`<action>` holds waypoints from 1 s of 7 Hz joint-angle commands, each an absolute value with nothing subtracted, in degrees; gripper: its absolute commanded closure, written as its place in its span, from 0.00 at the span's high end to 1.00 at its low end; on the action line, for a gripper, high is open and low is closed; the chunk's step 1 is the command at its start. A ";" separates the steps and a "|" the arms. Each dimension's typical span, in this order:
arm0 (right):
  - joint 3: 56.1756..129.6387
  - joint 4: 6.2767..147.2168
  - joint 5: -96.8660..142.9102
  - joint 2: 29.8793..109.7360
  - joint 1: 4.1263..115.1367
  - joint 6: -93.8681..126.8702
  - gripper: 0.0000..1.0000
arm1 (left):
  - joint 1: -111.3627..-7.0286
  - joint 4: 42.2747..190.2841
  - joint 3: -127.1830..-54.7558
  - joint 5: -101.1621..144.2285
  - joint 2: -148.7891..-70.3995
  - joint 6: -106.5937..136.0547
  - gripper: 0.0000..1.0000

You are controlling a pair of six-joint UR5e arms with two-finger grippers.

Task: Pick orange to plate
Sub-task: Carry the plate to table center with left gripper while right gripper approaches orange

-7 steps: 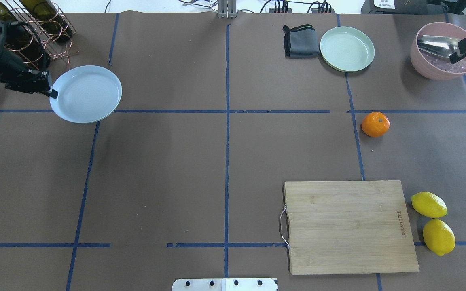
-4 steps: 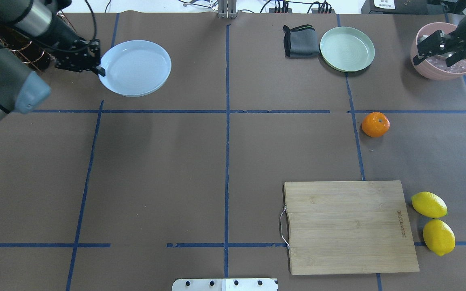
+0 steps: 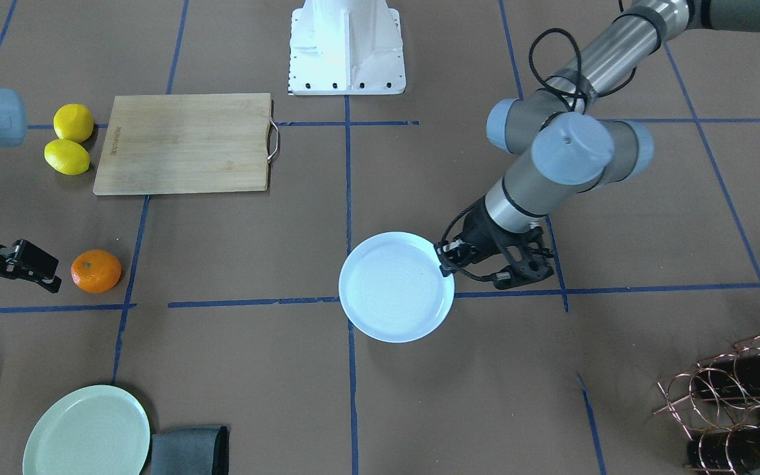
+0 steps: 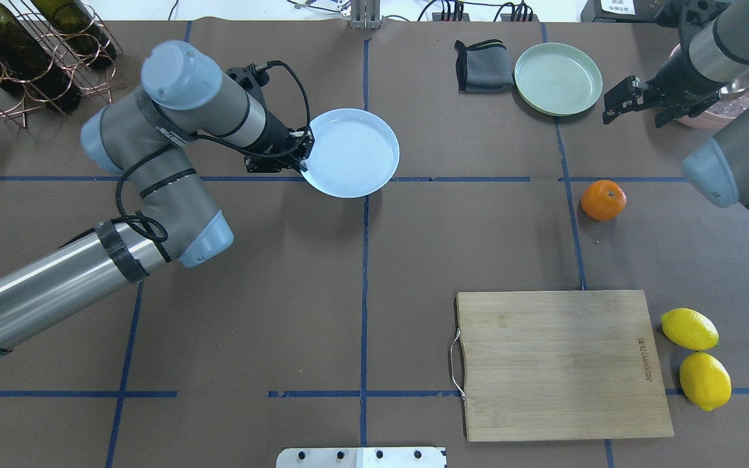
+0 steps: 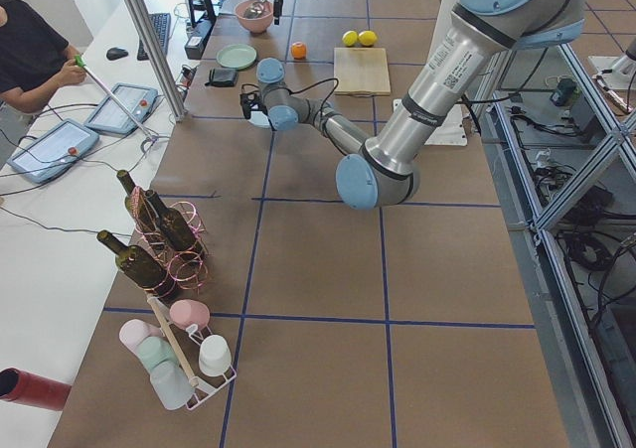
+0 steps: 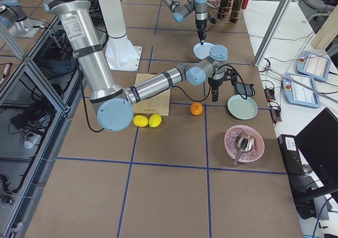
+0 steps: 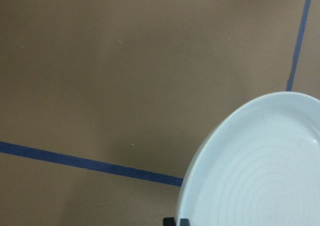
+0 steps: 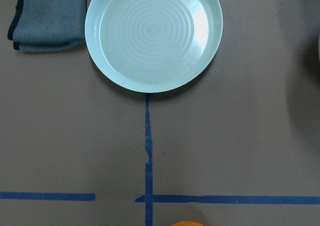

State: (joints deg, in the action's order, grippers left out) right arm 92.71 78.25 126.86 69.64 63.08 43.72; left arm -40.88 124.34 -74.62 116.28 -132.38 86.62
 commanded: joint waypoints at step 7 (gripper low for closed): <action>92.20 77.87 117.88 70.83 54.33 46.76 1.00 | -51.29 124.46 -78.75 126.86 -128.67 76.67 1.00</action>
State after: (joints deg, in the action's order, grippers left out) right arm 92.42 77.96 120.67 70.27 56.96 46.11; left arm -46.67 125.52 -78.12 120.31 -129.03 79.46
